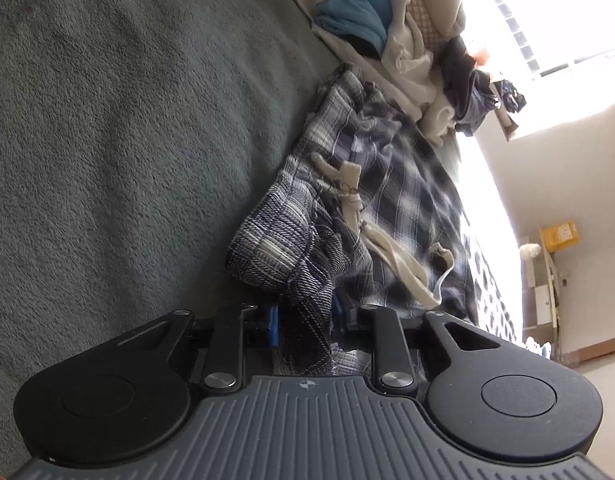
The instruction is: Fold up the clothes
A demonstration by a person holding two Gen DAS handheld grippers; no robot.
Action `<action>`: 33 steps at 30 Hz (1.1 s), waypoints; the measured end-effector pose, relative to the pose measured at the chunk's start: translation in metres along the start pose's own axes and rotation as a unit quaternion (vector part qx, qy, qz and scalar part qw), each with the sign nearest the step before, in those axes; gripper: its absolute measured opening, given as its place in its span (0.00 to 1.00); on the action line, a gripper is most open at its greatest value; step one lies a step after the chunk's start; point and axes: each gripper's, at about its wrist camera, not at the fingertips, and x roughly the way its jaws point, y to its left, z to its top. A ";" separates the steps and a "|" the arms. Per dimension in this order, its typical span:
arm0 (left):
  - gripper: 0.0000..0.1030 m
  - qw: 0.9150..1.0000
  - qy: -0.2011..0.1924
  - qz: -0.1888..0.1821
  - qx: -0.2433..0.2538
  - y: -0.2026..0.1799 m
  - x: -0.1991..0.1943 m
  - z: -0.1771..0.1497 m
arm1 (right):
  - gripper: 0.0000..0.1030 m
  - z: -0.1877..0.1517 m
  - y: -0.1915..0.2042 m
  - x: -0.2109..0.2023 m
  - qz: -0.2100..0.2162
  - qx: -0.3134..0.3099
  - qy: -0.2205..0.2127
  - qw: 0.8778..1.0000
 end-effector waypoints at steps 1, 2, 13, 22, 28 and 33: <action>0.47 1.000 0.005 0.003 -0.002 0.000 0.002 -0.002 | 0.05 0.001 0.001 -0.005 0.007 -0.005 -0.008 1.000; 0.50 1.000 0.010 0.005 -0.004 -0.001 0.005 -0.004 | 0.05 0.002 0.002 -0.010 0.017 -0.007 -0.016 1.000; 0.28 0.997 -0.006 0.070 0.027 -0.012 0.014 -0.006 | 0.02 0.011 -0.083 -0.068 -0.028 0.070 -0.080 0.994; 0.27 0.995 -0.010 0.093 0.044 -0.021 0.016 -0.010 | 0.59 0.027 -0.048 -0.042 0.009 -0.018 -0.043 0.999; 0.27 0.995 -0.020 0.086 0.039 -0.016 0.014 -0.013 | 0.16 0.014 0.026 0.009 -0.017 -0.164 0.039 0.985; 0.27 0.995 -0.015 0.083 0.046 -0.015 0.015 -0.012 | 0.08 -0.036 0.094 -0.041 0.150 -0.348 -0.008 0.925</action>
